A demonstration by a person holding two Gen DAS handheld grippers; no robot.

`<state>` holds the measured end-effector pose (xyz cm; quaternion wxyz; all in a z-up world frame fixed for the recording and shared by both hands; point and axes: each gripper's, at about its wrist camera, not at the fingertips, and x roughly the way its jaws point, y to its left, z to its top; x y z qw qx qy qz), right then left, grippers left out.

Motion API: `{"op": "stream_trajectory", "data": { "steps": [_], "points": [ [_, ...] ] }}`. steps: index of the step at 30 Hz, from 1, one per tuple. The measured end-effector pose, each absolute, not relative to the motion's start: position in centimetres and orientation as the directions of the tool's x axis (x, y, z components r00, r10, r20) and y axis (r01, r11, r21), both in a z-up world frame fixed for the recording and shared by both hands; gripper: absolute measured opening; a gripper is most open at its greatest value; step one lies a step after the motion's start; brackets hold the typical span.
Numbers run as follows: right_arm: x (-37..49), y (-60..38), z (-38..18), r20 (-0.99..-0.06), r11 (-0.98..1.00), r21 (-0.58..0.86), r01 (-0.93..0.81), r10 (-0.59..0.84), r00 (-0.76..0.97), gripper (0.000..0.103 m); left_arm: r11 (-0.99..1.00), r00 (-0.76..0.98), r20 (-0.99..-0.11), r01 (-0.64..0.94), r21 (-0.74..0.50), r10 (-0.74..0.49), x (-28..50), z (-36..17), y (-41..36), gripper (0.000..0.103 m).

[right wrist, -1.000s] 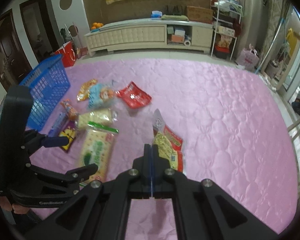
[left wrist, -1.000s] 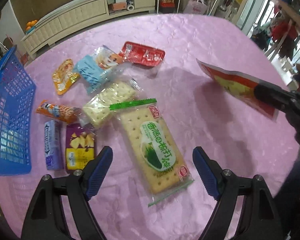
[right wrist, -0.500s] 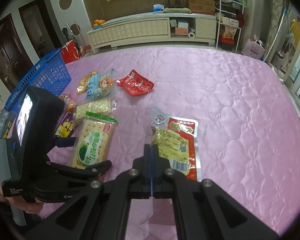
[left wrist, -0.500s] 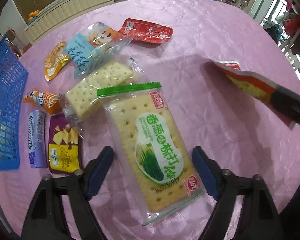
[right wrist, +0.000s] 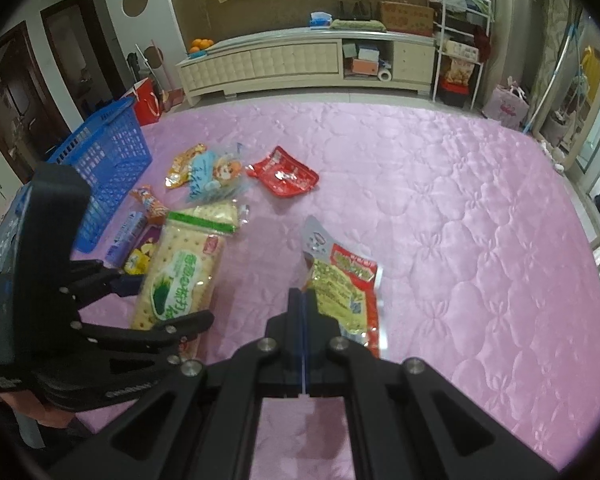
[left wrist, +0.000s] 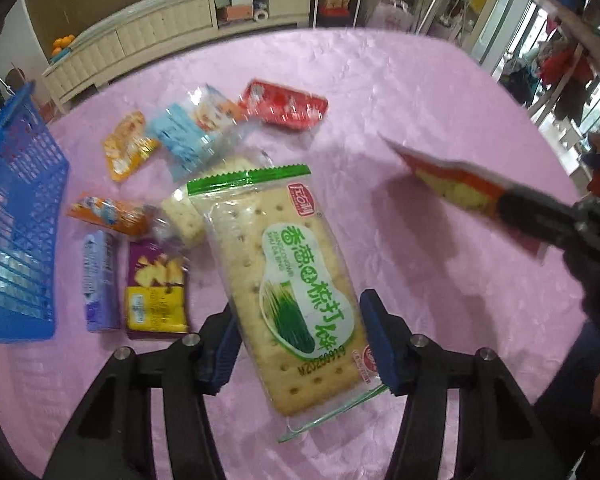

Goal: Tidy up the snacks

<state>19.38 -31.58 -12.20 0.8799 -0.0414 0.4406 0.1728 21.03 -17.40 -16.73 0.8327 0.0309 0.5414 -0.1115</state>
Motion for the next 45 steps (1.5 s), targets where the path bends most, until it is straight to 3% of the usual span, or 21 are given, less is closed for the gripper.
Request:
{"op": "stream_trajectory", "data": {
  "steps": [12,21,45],
  "points": [
    [16.7,-26.9,-7.8,-0.754,0.916,0.040,-0.400,0.290,0.590,0.002,0.976,0.541,-0.819,0.190,-0.103,-0.192,16.9,-8.4,-11.9,0.054],
    [15.1,-22.0,-4.7,-0.713,0.886,0.007,-0.463,0.329,0.619,0.002,0.987,0.647,-0.747,0.133,-0.088,-0.154,13.9,-3.7,-5.8,0.054],
    [14.6,-8.7,-0.4,-0.643,0.769,-0.015,-0.639,0.482,0.595,0.002,0.998,0.734,-0.679,-0.045,-0.032,0.012,10.5,1.5,9.1,0.054]
  ]
}}
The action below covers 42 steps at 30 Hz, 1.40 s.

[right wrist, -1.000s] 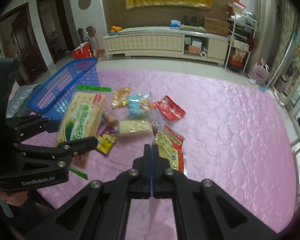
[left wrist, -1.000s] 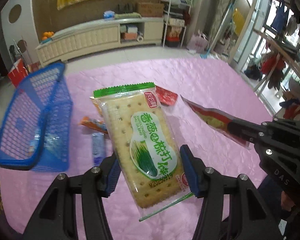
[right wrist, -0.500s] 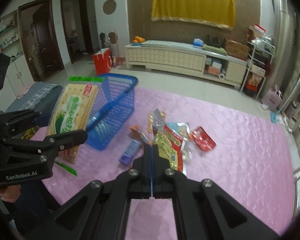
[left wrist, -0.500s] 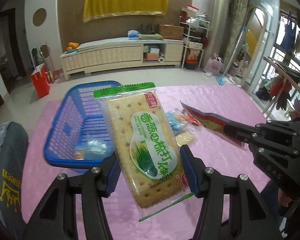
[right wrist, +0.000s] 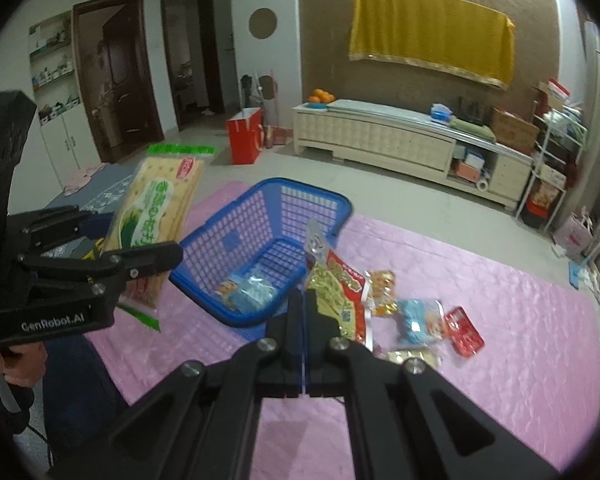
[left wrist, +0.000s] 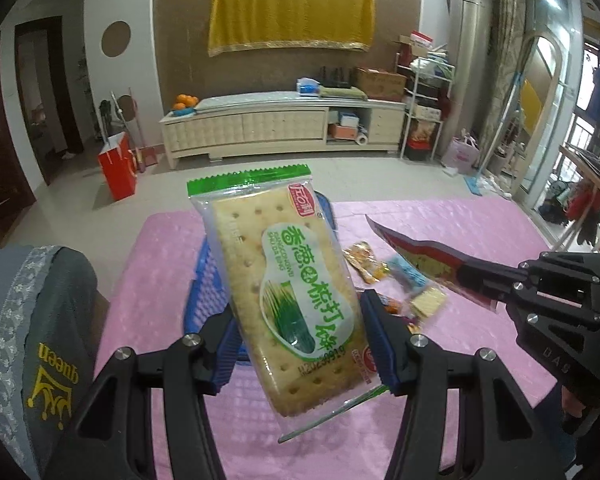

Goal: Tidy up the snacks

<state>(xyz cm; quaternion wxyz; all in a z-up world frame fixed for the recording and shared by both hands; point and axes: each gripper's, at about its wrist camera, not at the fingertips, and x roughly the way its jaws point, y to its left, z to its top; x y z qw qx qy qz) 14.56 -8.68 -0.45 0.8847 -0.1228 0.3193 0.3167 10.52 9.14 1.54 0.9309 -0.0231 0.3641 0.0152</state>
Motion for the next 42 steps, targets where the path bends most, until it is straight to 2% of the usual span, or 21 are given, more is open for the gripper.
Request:
{"op": "stream_trajectory", "data": {
  "steps": [14,25,32,33,35,36,37,39,42],
  "points": [
    [18.0,-1.8,-0.5,-0.664,0.700,-0.044,-0.713,0.513,0.544,0.002,0.997,0.711,-0.702,-0.078,-0.028,0.036,13.2,0.3,12.8,0.054],
    [21.5,1.4,-3.3,-0.709,0.673,-0.048,-0.738,0.497,0.500,0.002,0.995,0.677,-0.735,-0.089,-0.042,0.029,16.6,-2.4,14.5,0.054],
    [22.8,3.2,-4.7,-0.696,0.649,-0.146,-0.747,0.469,0.544,0.002,0.993,0.664,-0.747,-0.103,-0.059,0.025,18.3,-3.7,15.5,0.054],
    [23.0,3.3,-5.0,-0.690,0.650,-0.164,-0.742,0.462,0.557,0.008,0.992,0.660,-0.751,-0.107,-0.061,0.025,18.4,-4.0,15.6,0.054],
    [23.3,3.7,-5.6,-0.697,0.651,-0.207,-0.730,0.425,0.577,0.039,0.992,0.652,-0.758,-0.110,-0.064,0.024,18.5,-4.3,15.8,0.054],
    [23.5,3.7,-5.9,-0.703,0.654,-0.219,-0.724,0.408,0.582,0.069,0.992,0.647,-0.762,-0.110,-0.063,0.023,18.6,-4.5,15.7,0.054],
    [23.6,3.4,-5.9,-0.697,0.662,-0.217,-0.718,0.409,0.588,0.086,0.992,0.644,-0.765,-0.110,-0.061,0.024,18.6,-4.6,15.7,0.054],
    [23.3,2.5,-5.8,-0.665,0.681,-0.208,-0.702,0.427,0.612,0.088,0.992,0.637,-0.771,-0.110,-0.058,0.025,18.5,-4.9,15.6,0.054],
    [23.7,1.9,-5.7,-0.682,0.698,-0.188,-0.691,0.413,0.604,0.088,0.992,0.630,-0.776,-0.112,-0.058,0.026,18.4,-5.1,15.5,0.054]
  ]
}}
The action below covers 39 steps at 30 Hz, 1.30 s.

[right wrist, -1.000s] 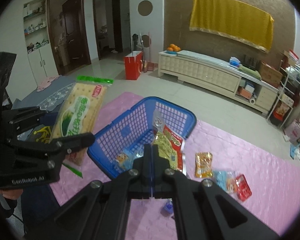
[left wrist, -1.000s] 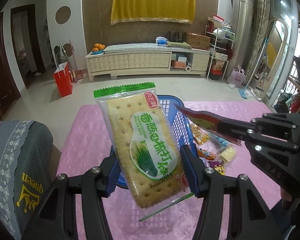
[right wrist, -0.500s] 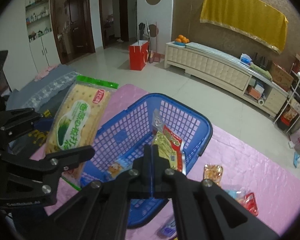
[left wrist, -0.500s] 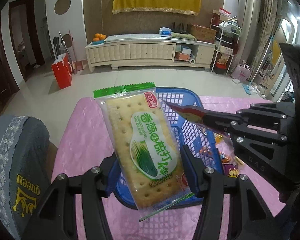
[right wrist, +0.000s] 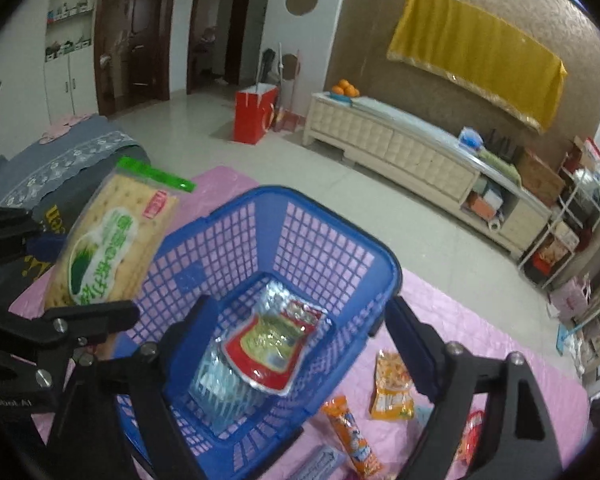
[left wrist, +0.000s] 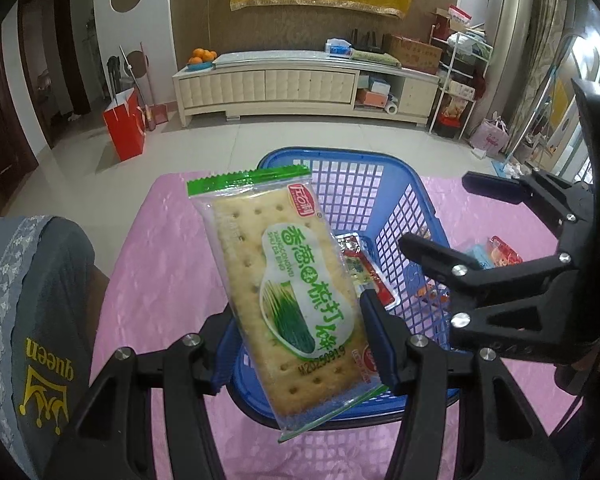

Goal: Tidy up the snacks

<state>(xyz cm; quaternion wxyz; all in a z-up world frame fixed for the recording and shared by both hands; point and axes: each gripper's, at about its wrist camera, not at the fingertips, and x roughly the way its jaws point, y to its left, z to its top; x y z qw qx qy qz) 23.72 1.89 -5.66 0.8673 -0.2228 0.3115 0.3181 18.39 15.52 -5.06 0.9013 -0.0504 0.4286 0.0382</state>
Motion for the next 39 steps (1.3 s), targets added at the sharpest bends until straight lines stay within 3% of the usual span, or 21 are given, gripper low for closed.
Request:
{"op": "stream_trajectory", "data": {
  "steps": [15,30,34,39],
  "points": [
    [23.8,-3.3,-4.0,-0.684,0.778,-0.048,-0.626,0.432,0.588,0.088,0.998,0.647,-0.762,-0.046,-0.041,-0.001,19.0,-3.4,12.9,0.054],
    [23.8,-6.5,-4.6,-0.697,0.827,-0.032,-0.561,0.383,0.606,0.088,0.998,0.603,-0.796,-0.001,-0.062,-0.049,21.9,-6.4,10.8,0.055],
    [23.7,-7.0,-5.0,-0.702,0.832,-0.027,-0.554,0.379,0.603,0.088,0.998,0.624,-0.779,0.015,-0.062,-0.058,21.9,-6.3,10.6,0.075],
    [23.3,-7.4,-5.0,-0.706,0.836,-0.036,-0.547,0.366,0.606,0.088,0.998,0.656,-0.752,0.038,-0.042,-0.057,20.9,-5.2,9.9,0.076]
  ]
}}
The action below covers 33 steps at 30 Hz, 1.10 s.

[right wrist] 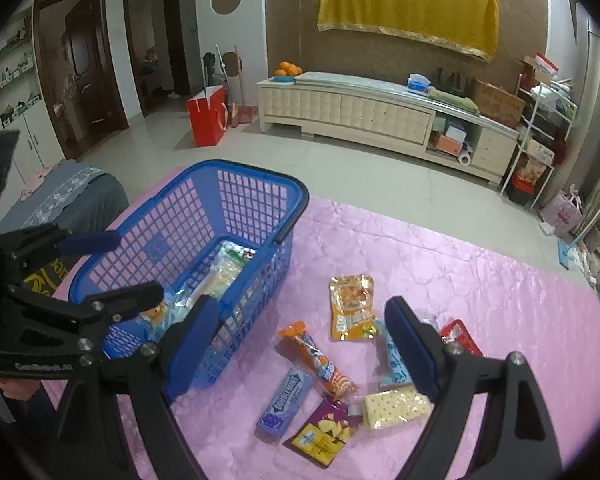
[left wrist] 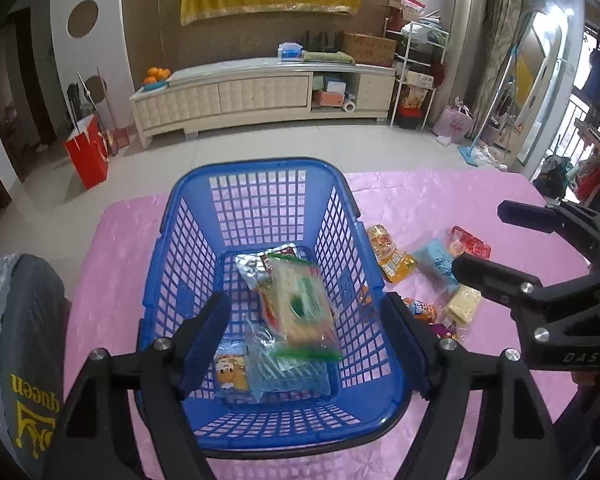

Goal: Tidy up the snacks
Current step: 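Open the left tool over the basket to drop the green cracker pack, then withdraw both tools from the basket toward the remaining snacks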

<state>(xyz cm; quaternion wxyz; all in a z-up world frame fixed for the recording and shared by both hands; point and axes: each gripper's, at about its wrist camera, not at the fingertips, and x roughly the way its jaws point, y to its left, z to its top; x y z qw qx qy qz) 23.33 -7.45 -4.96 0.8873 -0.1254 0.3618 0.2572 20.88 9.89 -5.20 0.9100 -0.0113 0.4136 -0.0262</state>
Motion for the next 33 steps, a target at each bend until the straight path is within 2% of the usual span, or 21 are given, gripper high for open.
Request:
{"op": "stream_trajectory", "data": {
  "steps": [15,18,33],
  "points": [
    [20.0,-10.0,-2.1,-0.667,0.846,-0.009,-0.533,0.392,0.633,0.088,0.998,0.705,-0.707,0.055,-0.031,-0.061,16.3,-1.4,8.1,0.076],
    [19.0,-11.1,-1.8,-0.661,0.852,-0.010,-0.523,0.387,0.643,0.088,0.997,0.709,-0.700,0.073,-0.039,-0.080,15.2,-1.0,6.9,0.079],
    [15.7,-17.4,-3.0,-0.681,0.893,-0.030,-0.449,0.311,0.663,0.088,0.983,0.678,-0.719,0.178,-0.043,-0.154,12.7,-3.1,-1.1,0.079]
  ]
}}
